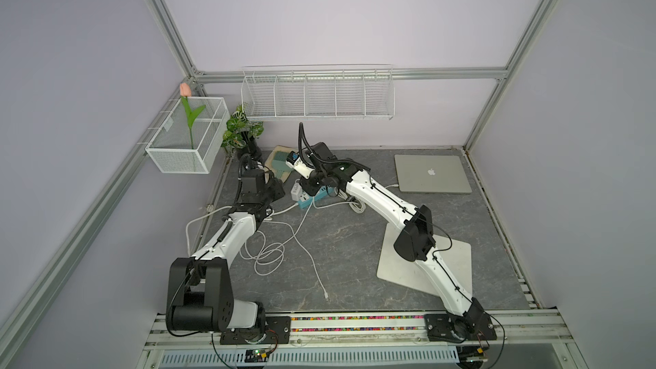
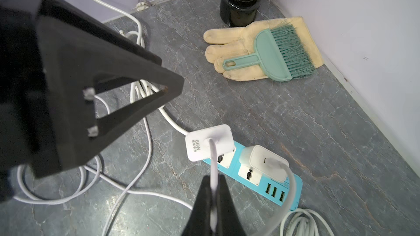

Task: Unplug the laptop charger
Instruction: Remove the plug from the socket.

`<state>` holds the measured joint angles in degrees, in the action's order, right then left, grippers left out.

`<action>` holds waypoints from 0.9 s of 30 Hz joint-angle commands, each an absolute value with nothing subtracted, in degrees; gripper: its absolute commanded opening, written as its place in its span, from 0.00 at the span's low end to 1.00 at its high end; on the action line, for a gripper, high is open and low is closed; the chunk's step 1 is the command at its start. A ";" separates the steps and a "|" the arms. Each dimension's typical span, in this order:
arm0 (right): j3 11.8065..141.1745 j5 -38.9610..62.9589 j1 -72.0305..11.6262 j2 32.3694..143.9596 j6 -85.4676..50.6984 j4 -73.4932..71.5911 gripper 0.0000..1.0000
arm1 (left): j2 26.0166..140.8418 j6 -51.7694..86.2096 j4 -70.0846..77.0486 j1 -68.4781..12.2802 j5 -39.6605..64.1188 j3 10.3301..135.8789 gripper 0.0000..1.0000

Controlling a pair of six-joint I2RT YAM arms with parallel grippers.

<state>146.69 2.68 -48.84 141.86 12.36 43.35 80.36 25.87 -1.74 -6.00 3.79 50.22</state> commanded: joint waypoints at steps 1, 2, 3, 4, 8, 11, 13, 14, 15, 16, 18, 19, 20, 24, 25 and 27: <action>146.42 0.57 -48.30 139.57 15.86 42.76 0.07 | 79.98 26.35 -2.87 -5.74 2.70 48.74 0.46; 147.19 0.76 -48.09 140.25 16.07 43.14 0.07 | 79.97 26.28 -2.58 -5.73 2.58 48.33 0.46; 148.36 1.19 -47.99 141.02 16.53 44.02 0.07 | 80.07 26.20 -2.45 -5.72 2.64 48.08 0.46; 149.20 1.80 -47.99 141.60 17.08 44.80 0.07 | 80.22 26.00 -2.46 -5.77 2.66 48.12 0.46; 149.58 3.17 -47.43 142.65 19.70 46.55 0.07 | 81.26 25.01 -1.61 -5.71 4.38 47.87 0.46; 149.59 5.76 -46.70 143.30 21.93 47.71 0.07 | 82.54 24.24 -0.94 -5.71 6.19 47.91 0.46; 149.61 7.12 -46.32 143.94 22.79 47.69 0.06 | 83.50 24.04 -0.40 -5.82 6.77 47.92 0.46; 149.54 7.65 -46.25 144.19 23.40 47.51 0.07 | 83.97 23.64 -0.05 -5.85 7.62 48.00 0.46; 149.52 8.43 -46.24 144.45 24.10 47.38 0.07 | 84.48 23.38 0.14 -5.87 8.13 48.13 0.46; 149.58 8.70 -46.16 144.72 24.45 47.14 0.07 | 84.92 23.42 0.26 -5.83 8.38 48.26 0.46; 149.64 8.45 -46.01 145.51 25.29 46.67 0.07 | 85.71 23.38 0.09 -5.80 8.70 48.59 0.46; 149.80 8.61 -45.89 145.79 25.83 46.88 0.07 | 85.98 23.44 0.13 -5.81 8.94 48.71 0.46; 149.78 9.05 -45.84 146.02 26.77 47.38 0.07 | 86.32 23.42 0.00 -5.80 9.07 48.95 0.46; 149.78 8.55 -45.55 146.77 28.40 47.63 0.07 | 87.44 23.60 -0.37 -5.86 9.21 49.56 0.46; 149.81 8.58 -45.53 146.66 28.72 47.79 0.07 | 87.53 23.60 -0.20 -5.81 9.32 49.65 0.46; 149.75 9.53 -45.31 146.28 29.68 48.11 0.07 | 88.03 23.64 0.00 -5.80 9.81 49.90 0.46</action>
<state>148.83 7.88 -46.04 145.34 26.00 46.26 86.94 24.32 -0.80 -6.00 8.67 48.38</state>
